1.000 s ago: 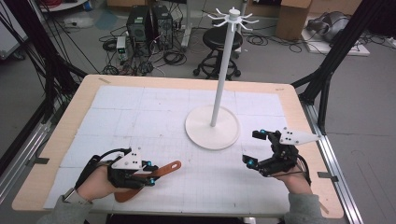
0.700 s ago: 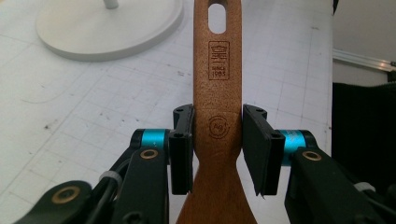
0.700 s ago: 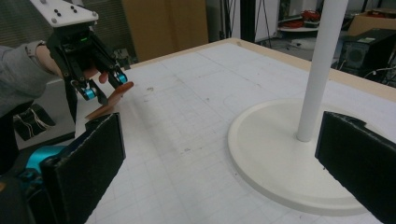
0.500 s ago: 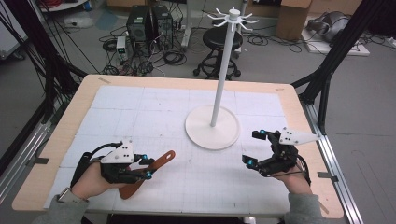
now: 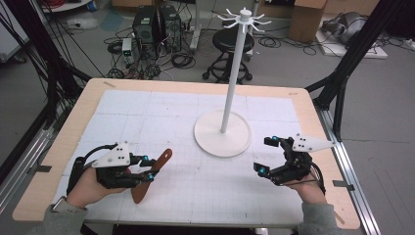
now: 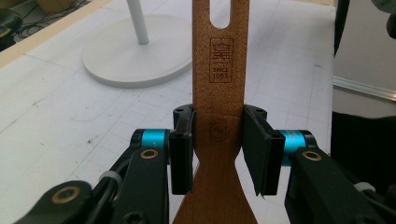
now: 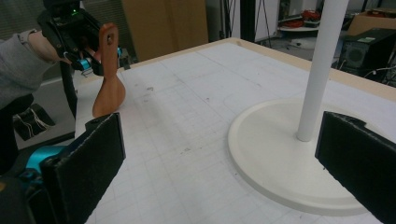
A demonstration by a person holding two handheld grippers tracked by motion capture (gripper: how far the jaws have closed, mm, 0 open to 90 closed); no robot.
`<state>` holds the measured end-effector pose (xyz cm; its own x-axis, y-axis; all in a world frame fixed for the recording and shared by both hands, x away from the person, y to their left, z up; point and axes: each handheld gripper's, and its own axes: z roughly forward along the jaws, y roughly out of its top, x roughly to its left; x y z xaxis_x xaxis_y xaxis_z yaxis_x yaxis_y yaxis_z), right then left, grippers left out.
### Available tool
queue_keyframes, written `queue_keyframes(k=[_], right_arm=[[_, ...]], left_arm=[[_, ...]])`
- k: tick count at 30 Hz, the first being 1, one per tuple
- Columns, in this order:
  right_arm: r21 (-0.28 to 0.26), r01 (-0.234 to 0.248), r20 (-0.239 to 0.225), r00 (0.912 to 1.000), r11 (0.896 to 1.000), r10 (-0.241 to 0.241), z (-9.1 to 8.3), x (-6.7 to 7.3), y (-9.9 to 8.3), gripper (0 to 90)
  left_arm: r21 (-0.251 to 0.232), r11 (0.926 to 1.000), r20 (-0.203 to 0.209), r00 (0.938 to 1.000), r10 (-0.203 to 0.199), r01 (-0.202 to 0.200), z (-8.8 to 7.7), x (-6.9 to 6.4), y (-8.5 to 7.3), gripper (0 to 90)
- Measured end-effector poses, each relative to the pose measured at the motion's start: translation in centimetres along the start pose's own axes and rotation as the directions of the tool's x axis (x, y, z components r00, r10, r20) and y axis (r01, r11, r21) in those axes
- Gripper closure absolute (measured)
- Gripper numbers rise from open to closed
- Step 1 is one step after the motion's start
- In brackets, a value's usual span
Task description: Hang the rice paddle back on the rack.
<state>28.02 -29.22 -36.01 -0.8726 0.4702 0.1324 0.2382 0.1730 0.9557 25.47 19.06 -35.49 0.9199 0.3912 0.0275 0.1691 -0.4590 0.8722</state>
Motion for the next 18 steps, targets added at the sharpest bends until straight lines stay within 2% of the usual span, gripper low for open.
queue_keyframes(k=[7,18], right_arm=[[-0.024,-0.011,0.010,0.9999,1.000,0.012,-0.6,-0.1,0.0,0.4],[-0.023,-0.013,0.005,0.9999,1.000,0.013,-0.4,-0.3,0.0,0.3]], left_arm=[[-0.039,0.9991,-0.019,0.9997,-0.016,0.015,-0.6,0.5,0.4,65.0],[-0.085,0.9959,-0.044,0.9984,-0.035,0.031,-1.3,1.1,0.7,65.0]])
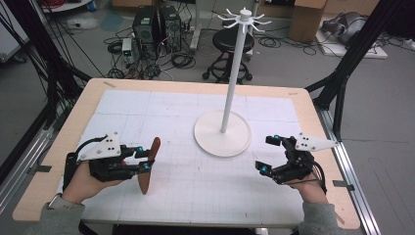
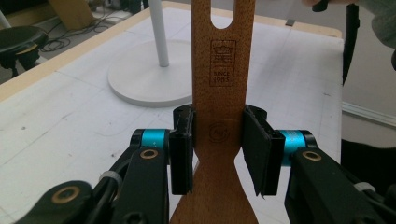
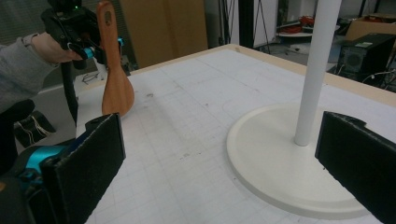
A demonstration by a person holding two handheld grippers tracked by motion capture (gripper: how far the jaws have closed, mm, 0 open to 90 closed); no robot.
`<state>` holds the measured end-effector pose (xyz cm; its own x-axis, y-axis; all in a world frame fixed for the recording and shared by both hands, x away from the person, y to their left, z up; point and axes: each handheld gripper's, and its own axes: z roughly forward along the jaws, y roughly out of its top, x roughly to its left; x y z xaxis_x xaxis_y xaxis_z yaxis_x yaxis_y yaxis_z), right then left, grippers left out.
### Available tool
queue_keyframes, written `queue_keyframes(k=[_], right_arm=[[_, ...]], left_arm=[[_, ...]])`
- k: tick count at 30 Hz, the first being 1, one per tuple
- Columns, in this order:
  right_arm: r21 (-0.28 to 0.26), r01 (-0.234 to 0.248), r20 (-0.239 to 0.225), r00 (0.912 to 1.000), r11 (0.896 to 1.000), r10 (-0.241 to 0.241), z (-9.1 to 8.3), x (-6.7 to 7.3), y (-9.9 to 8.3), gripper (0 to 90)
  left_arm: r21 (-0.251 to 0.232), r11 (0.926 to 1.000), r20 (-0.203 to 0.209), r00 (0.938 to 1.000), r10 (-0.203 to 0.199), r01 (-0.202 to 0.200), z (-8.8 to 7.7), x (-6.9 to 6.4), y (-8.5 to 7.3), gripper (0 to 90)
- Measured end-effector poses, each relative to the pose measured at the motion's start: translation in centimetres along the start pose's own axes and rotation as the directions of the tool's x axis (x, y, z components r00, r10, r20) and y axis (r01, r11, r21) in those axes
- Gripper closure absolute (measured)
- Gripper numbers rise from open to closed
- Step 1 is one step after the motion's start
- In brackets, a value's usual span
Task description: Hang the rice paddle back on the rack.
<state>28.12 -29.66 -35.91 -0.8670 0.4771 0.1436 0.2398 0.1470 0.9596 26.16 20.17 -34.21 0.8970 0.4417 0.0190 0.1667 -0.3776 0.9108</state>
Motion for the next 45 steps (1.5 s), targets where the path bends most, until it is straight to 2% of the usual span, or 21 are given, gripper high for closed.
queue_keyframes(k=[4,7,13,15,20,28,32,37,41,45], right_arm=[[-0.004,-0.002,-0.004,1.0000,1.000,0.002,0.1,0.0,0.0,0.3],[-0.005,-0.002,-0.005,1.0000,1.000,0.002,0.1,-0.1,0.0,0.4],[-0.005,-0.004,-0.002,1.0000,1.000,0.004,0.2,-0.2,0.0,0.4],[-0.003,-0.003,-0.002,1.0000,1.000,0.003,0.2,-0.2,0.0,0.3],[-0.005,-0.001,-0.002,1.0000,1.000,0.001,0.2,-0.1,0.0,0.4],[-0.015,-0.006,-0.002,1.0000,1.000,0.006,-0.1,0.0,0.1,0.4],[-0.018,-0.004,-0.004,1.0000,1.000,0.004,-0.1,0.0,0.1,0.4],[-0.018,-0.007,-0.004,1.0000,1.000,0.007,-0.1,-0.1,0.1,0.3],[-0.020,-0.006,-0.004,1.0000,1.000,0.006,-0.1,-0.1,0.1,0.4],[-0.025,-0.007,-0.005,1.0000,1.000,0.007,-0.1,-0.1,0.1,0.3]], left_arm=[[-0.018,0.9995,-0.004,0.9996,-0.027,0.027,-0.1,0.5,0.0,65.0],[-0.060,0.9967,0.001,0.9985,-0.055,0.055,-0.3,1.0,0.2,65.0],[-0.086,0.9943,-0.012,0.9978,-0.065,0.063,-0.5,1.4,0.9,64.9],[-0.097,0.9929,0.002,0.9976,-0.069,0.069,-0.5,1.1,1.4,65.0],[-0.103,0.9941,-0.019,0.9992,-0.036,0.034,-0.4,0.6,2.8,65.0],[-0.114,0.9933,-0.052,0.9983,-0.025,0.019,0.2,0.8,4.7,65.0],[-0.101,0.9948,-0.076,0.9969,-0.022,0.014,0.8,1.1,5.3,65.0],[-0.109,0.9940,-0.049,0.9986,-0.021,0.015,1.3,1.7,5.9,65.0],[-0.126,0.9919,0.003,0.9999,-0.012,0.012,1.5,2.1,6.3,65.0],[-0.122,0.9926,0.018,0.9998,-0.001,0.003,1.7,2.5,6.9,65.0]])
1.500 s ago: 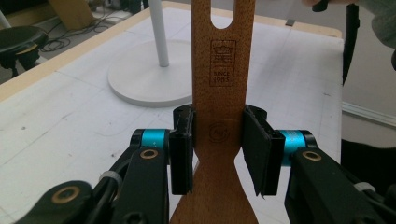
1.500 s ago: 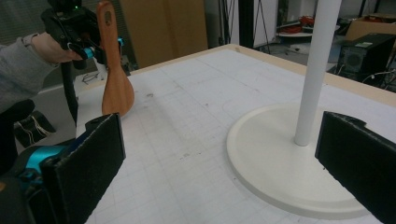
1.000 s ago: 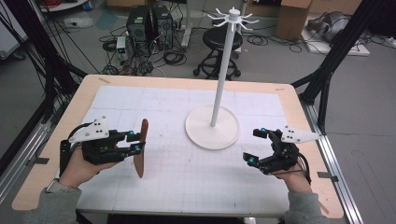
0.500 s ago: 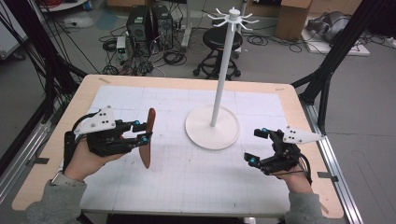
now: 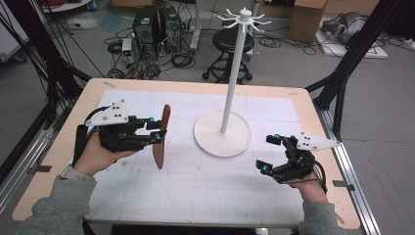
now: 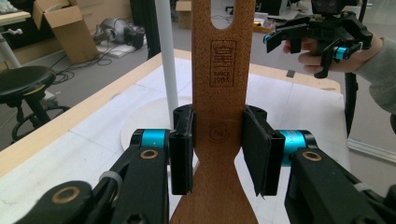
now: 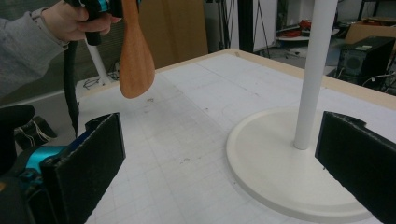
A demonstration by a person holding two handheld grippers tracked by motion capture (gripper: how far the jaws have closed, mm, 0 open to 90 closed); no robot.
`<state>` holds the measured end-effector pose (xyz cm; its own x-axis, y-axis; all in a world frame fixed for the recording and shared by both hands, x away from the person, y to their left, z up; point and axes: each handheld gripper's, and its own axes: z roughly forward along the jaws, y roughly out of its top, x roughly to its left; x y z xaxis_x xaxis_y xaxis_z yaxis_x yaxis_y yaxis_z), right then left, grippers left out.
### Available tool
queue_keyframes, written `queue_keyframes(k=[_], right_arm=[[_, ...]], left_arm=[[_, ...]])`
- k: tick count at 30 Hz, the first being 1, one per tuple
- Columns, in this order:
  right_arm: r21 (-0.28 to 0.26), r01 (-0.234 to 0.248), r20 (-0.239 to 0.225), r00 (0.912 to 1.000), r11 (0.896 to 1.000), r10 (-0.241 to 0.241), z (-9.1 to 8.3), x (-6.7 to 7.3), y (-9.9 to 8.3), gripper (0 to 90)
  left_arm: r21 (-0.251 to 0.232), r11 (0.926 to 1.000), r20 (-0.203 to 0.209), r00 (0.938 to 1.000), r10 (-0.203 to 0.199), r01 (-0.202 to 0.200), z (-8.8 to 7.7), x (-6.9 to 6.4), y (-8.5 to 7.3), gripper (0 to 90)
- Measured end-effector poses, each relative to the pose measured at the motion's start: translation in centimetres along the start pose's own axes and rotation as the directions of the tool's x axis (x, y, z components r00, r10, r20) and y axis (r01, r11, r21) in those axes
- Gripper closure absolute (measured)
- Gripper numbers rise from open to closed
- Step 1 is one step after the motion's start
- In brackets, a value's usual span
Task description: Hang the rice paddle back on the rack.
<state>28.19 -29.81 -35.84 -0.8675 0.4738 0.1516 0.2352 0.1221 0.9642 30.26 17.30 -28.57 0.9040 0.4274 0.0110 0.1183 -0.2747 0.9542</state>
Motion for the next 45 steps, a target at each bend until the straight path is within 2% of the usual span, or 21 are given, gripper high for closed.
queue_keyframes(k=[5,9,19,22,25,29,32,34,37,43,45], right_arm=[[-0.001,-0.002,-0.001,1.0000,1.000,0.002,0.0,0.0,0.0,0.4],[-0.002,-0.002,0.000,1.0000,1.000,0.002,0.0,0.0,0.0,0.3],[-0.018,-0.006,-0.003,1.0000,1.000,0.006,-0.2,0.0,0.1,0.3],[-0.021,-0.009,0.000,1.0000,1.000,0.009,-0.3,0.0,0.1,0.3],[-0.030,-0.002,-0.006,1.0000,1.000,0.002,-0.3,0.1,0.1,0.3],[-0.044,-0.008,-0.004,1.0000,0.999,0.008,-0.7,0.0,0.2,0.3],[-0.066,-0.015,0.006,0.9999,0.998,0.015,-1.2,-0.2,0.3,0.4],[-0.076,-0.019,0.010,0.9998,0.997,0.019,-1.4,-0.3,0.3,0.3],[-0.057,-0.016,0.016,0.9997,0.998,0.016,-1.2,-0.3,0.2,0.3],[-0.060,-0.012,0.008,0.9999,0.998,0.012,-1.2,-0.5,0.3,0.3],[-0.071,-0.026,0.013,0.9996,0.997,0.027,-1.4,-0.7,0.3,0.4]], left_arm=[[-0.013,0.9999,0.019,0.9998,0.009,-0.009,0.2,0.4,1.1,65.0],[0.000,0.9998,0.027,0.9995,0.018,-0.018,0.6,0.9,2.0,65.0],[0.006,0.9990,0.009,0.9990,0.044,-0.044,1.6,2.1,4.4,65.0],[-0.013,0.9987,0.030,0.9983,0.049,-0.049,1.7,2.2,5.0,65.0],[-0.027,0.9987,0.026,0.9988,0.043,-0.042,1.9,2.4,5.3,65.0],[-0.015,0.9989,0.014,0.9989,0.044,-0.044,2.3,2.7,5.7,65.0],[-0.017,0.9988,0.020,0.9988,0.046,-0.046,2.8,3.0,6.0,65.0],[-0.015,0.9991,0.020,0.9990,0.040,-0.039,3.0,3.5,6.2,65.0],[-0.049,0.9987,0.022,0.9996,0.017,-0.016,3.4,4.3,6.7,65.0],[-0.044,0.9989,0.007,0.9998,0.017,-0.016,4.0,5.4,7.8,65.0],[-0.062,0.9980,0.011,0.9999,0.012,-0.012,4.0,5.7,8.1,65.0]])
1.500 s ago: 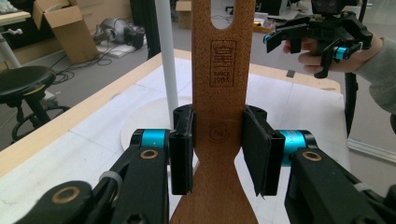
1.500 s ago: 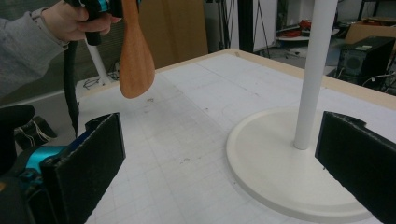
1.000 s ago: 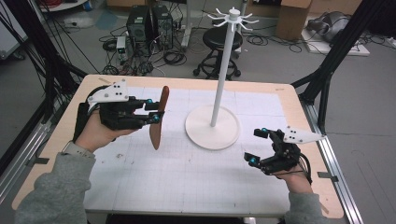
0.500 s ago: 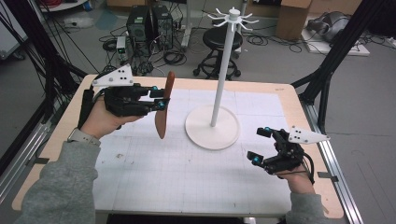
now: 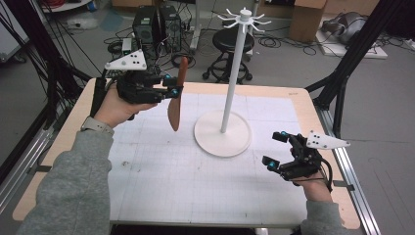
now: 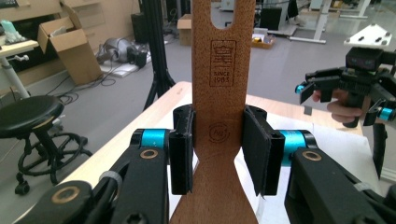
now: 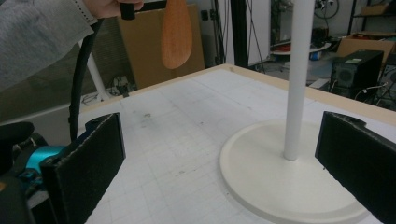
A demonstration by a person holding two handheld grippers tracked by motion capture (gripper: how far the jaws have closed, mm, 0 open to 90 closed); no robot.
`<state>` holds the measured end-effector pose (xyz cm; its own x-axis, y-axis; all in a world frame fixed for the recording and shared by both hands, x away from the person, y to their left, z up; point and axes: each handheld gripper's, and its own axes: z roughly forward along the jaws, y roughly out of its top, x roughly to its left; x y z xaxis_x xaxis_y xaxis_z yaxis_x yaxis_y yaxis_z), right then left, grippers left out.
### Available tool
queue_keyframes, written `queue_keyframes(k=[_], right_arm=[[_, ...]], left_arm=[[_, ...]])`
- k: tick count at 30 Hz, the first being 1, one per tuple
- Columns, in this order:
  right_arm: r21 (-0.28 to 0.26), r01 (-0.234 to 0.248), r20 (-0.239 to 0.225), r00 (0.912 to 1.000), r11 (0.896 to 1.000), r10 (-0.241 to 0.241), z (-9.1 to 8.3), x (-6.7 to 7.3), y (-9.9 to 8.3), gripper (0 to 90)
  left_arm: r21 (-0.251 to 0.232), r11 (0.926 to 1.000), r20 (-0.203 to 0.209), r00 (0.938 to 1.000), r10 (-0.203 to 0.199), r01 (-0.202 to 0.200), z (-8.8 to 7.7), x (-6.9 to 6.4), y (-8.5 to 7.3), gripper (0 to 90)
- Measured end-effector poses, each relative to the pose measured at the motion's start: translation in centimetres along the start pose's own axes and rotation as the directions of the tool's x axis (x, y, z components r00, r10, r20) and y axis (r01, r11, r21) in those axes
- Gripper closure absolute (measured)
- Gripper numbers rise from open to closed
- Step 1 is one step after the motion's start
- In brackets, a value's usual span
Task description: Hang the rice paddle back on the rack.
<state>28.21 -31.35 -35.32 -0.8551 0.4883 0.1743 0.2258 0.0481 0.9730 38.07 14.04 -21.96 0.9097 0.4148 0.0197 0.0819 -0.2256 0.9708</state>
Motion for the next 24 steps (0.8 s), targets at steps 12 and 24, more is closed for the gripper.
queue_keyframes(k=[12,24], right_arm=[[-0.013,-0.008,0.015,0.9999,1.000,0.008,-0.3,-0.7,-0.1,0.3],[-0.024,-0.024,0.012,0.9996,0.999,0.024,-0.6,-0.9,-0.2,0.3]], left_arm=[[-0.010,0.9999,0.034,0.9994,0.007,-0.006,0.5,0.7,1.7,65.0],[0.005,0.9998,0.047,0.9987,0.021,-0.022,1.8,0.8,4.3,65.0]])
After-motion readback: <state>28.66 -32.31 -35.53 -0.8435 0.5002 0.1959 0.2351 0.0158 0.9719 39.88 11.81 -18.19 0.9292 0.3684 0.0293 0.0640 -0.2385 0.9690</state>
